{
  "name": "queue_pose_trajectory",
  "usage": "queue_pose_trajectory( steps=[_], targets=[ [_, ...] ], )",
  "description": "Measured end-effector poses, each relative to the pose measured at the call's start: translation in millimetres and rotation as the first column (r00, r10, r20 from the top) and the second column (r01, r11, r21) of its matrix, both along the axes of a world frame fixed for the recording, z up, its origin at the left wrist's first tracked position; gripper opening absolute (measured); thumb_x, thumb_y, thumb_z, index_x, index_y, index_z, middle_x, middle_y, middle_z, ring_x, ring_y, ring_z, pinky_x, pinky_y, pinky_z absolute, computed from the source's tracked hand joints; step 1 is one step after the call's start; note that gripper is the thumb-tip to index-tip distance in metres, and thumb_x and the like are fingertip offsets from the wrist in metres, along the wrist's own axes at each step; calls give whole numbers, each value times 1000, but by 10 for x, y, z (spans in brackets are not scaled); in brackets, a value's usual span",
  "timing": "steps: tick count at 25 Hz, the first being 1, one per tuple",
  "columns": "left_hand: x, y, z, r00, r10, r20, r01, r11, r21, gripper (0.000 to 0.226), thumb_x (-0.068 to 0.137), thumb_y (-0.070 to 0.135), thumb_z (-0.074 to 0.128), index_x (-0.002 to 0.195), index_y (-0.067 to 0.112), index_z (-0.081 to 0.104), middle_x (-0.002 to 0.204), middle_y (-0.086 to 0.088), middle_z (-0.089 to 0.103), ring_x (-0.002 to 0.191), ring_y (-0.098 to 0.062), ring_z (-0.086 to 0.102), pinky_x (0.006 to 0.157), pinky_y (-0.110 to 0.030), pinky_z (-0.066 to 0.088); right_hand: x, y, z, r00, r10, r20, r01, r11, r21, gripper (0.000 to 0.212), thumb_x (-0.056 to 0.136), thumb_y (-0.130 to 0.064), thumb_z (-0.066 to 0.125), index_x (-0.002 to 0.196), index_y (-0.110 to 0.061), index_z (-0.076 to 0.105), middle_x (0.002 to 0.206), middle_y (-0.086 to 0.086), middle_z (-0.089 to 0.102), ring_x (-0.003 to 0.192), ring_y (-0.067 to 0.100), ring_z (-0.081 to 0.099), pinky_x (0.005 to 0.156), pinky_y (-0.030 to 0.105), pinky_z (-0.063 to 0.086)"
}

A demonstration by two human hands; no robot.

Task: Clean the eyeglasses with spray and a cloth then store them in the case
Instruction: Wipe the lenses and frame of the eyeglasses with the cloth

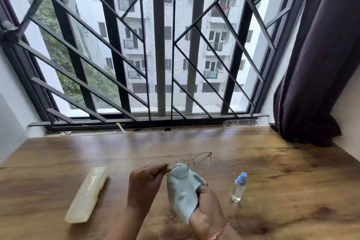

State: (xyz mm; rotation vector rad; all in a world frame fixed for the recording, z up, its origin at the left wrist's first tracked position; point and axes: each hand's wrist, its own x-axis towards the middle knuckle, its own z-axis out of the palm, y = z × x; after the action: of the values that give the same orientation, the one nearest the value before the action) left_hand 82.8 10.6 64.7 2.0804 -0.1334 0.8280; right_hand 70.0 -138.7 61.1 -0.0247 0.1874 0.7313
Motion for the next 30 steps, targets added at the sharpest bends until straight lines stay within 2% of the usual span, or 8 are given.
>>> queue_pose_trajectory(
  steps=[1, 4, 9, 15, 19, 22, 26, 30],
  targets=[
    [41, 9, 22, 1000, -10, -13, 10, 1000, 9, 16, 63, 14, 70, 76, 17, 77, 74, 7, 74, 75, 24, 56, 66, 1, 44, 35, 37, 2, 999, -18, 35, 22, 993, -113, 56, 70, 7, 61, 104, -38, 57, 116, -14, 59, 101, 1, 57, 71, 23, 50],
    [187, 45, 104, 999, -32, -29, 33, 999, 11, 17, 66, 15, 64, 77, 19, 77, 75, 7, 74, 72, 4, 66, 65, -18, 53, 140, 143, 186, 977, -190, 93, 212, 886, -412, 39, 66, 5, 57, 104, 0, 63, 84, 18, 70, 66, 26, 70, 56, 34, 58],
    [290, 22, 323, 999, -6, 46, 5, 1000, 18, 23, 68, 24, 57, 75, 14, 77, 72, 1, 74, 67, -6, 67, 62, -26, 52, 307, 344, 414, 931, -325, 168, 360, 732, -578, 31, 77, 25, 43, 85, 0, 60, 72, 18, 65, 60, 26, 66, 60, 36, 57],
    [215, -7, 364, 993, -39, 109, 35, 999, 42, 25, 70, 22, 53, 76, 15, 76, 71, 4, 74, 67, -3, 65, 59, -15, 50, 382, 450, 563, 896, -390, 210, 430, 653, -623, 29, 63, 21, 64, 80, -2, 60, 66, 11, 65, 62, 20, 64, 55, 26, 57],
    [133, -48, 402, 992, -34, 125, 38, 999, -28, 22, 72, 22, 57, 75, 13, 76, 69, 3, 73, 63, -4, 65, 55, -17, 50, 396, 470, 661, 894, -419, 162, 429, 689, -584, 24, 61, 1, 74, 78, -7, 59, 70, 11, 65, 68, 22, 64, 52, 30, 56],
    [121, -58, 467, 990, 35, 138, -27, 998, -58, 17, 68, 11, 62, 77, 11, 77, 72, 1, 74, 72, -2, 64, 62, -5, 45, 401, 425, 727, 890, -424, 165, 446, 737, -509, 21, 63, -18, 72, 78, -9, 61, 71, 9, 69, 72, 23, 66, 64, 36, 55],
    [114, -53, 543, 981, 124, 149, -112, 990, -86, 18, 65, 6, 61, 74, 7, 76, 69, -4, 73, 77, 8, 55, 65, 6, 35, 303, 336, 787, 920, -310, 239, 390, 771, -504, 21, 61, 3, 64, 81, 0, 61, 66, 13, 70, 60, 20, 69, 56, 29, 58],
    [70, -76, 550, 981, 87, 171, -79, 995, -55, 18, 69, 12, 58, 71, 8, 75, 65, -2, 72, 73, 6, 55, 62, 3, 39, 253, 385, 805, 930, -269, 249, 366, 722, -587, 32, 52, 14, 65, 79, -1, 61, 64, 12, 68, 57, 19, 66, 53, 25, 56]
  ],
)
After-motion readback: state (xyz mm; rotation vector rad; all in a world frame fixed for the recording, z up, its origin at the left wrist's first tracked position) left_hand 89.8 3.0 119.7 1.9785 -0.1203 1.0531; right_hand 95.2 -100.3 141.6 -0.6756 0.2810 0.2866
